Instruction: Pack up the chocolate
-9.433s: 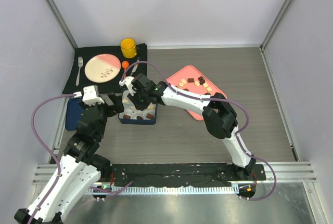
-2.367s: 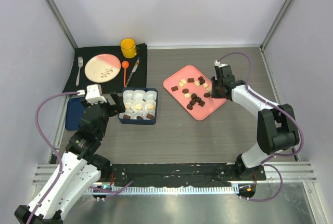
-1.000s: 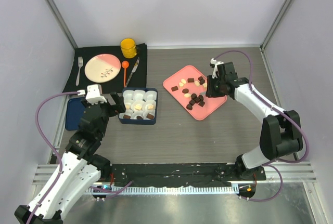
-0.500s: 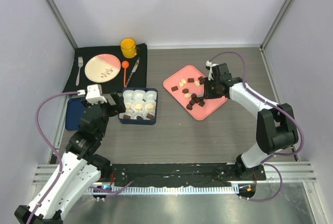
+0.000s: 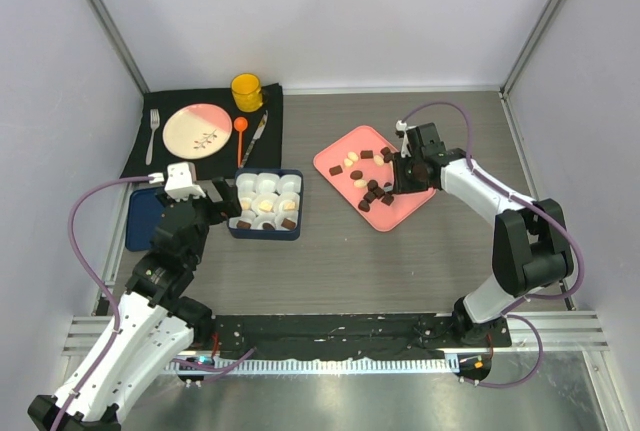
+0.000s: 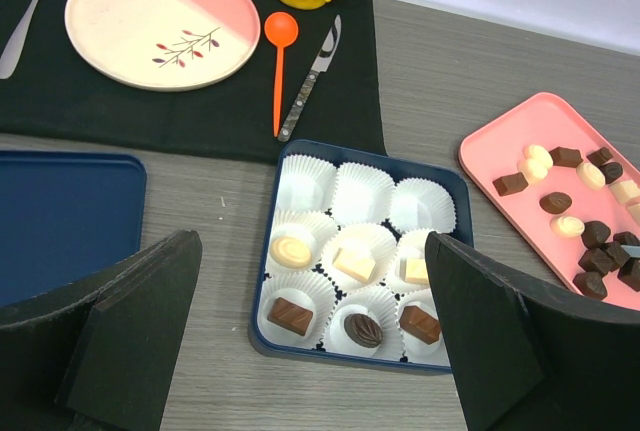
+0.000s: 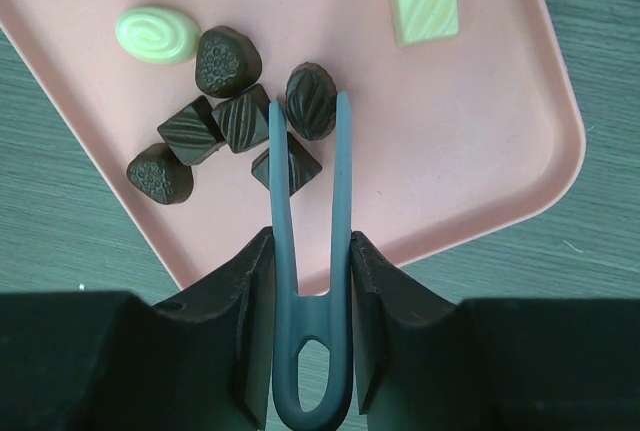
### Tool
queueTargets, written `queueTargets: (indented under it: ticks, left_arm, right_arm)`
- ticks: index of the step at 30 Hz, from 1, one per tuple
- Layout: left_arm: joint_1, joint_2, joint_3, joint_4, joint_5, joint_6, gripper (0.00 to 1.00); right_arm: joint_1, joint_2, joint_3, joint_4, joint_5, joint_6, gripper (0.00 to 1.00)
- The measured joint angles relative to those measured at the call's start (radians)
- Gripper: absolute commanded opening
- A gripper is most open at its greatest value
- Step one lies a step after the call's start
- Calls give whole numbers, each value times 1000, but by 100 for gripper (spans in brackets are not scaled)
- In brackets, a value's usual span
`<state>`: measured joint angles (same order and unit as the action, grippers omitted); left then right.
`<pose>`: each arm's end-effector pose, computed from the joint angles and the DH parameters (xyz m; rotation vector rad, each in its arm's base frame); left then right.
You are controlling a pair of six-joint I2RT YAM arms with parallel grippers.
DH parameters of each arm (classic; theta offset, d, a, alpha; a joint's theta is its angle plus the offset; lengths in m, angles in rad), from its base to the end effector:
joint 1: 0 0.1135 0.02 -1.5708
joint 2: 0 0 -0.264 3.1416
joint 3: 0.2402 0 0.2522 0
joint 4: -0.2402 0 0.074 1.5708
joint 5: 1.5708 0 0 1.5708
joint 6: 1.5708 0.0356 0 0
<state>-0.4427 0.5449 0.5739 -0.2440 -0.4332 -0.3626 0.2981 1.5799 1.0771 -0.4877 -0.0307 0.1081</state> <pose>0.1340 -0.0470 0.2947 -0.2387 1.7537 -0.1970 0.3113 0.0968 0.2204 -0.2557 2.5598 0.1936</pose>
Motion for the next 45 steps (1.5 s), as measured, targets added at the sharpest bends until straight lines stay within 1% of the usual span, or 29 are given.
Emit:
queueTargets:
  ticks: [5,9,10,13,19,25,28,33,40,45]
  left_arm:
    - [0,0,0,0,0,0,100]
    - [0,1,0,0,0,0,100]
    - [0,1,0,0,0,0,100]
    - [0,2,0,0,0,0,100]
    - [0,3,0,0,0,0,100]
    - [0,5,0,0,0,0,100]
    - [0,8,0,0,0,0,100]
    - [0,11,0,0,0,0,100]
    - [0,12,0,0,0,0,100]
    - [0,12,0,0,0,1,100]
  right_arm:
    - [1,0,0,-14,1,1,34]
    - [1,1,0,-14,5,1,25]
    - [2,1,1,-14,6,2,20]
    - [2,1,8,-16,11,0,16]
    - [5,-5,41,-17,15,-9,16]
    - [38,-43,106,-16,11,-26,16]
    - [89,-50,161,-12,10,-35,16]
    - [207,-28,273,-3,3,-60,16]
    - [339,115,434,47,-20,-77,16]
    - [403,233,500,60,-35,-79,17]
